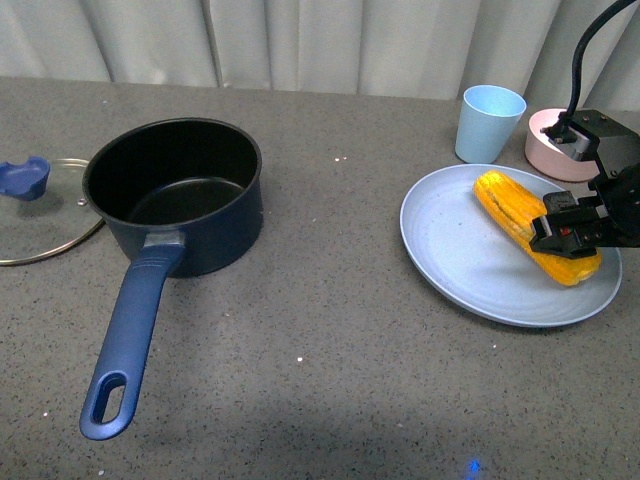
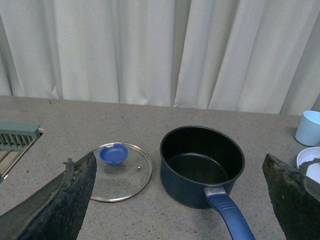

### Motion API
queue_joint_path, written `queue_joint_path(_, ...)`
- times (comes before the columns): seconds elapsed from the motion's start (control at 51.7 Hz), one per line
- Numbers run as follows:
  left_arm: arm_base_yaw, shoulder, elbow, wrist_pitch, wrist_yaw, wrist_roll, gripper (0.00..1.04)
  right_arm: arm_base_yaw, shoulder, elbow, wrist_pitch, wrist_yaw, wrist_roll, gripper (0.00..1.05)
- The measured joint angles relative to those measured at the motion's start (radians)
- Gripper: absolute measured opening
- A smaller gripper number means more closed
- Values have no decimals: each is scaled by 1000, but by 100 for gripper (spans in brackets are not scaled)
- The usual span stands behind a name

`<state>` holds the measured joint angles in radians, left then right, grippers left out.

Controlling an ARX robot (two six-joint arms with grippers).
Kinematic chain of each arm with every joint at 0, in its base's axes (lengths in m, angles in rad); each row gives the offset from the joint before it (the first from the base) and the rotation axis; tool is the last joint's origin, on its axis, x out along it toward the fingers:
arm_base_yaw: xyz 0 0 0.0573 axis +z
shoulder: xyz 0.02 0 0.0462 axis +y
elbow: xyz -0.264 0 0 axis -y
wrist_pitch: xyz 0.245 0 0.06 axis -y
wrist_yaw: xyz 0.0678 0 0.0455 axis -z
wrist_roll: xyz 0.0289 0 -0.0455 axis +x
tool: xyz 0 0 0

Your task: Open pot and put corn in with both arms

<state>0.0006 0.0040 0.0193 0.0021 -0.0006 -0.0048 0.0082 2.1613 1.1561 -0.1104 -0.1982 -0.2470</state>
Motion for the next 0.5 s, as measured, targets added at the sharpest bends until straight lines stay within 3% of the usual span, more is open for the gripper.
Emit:
queue_joint_path(0.252, 0, 0, 0, 0, 0, 0, 98, -1, -29, -7, -7, -56, 15, 27)
queue_joint_path(0.503, 0, 0, 0, 0, 0, 0, 98, 23, -207, -58, 116, -364, 240, 22)
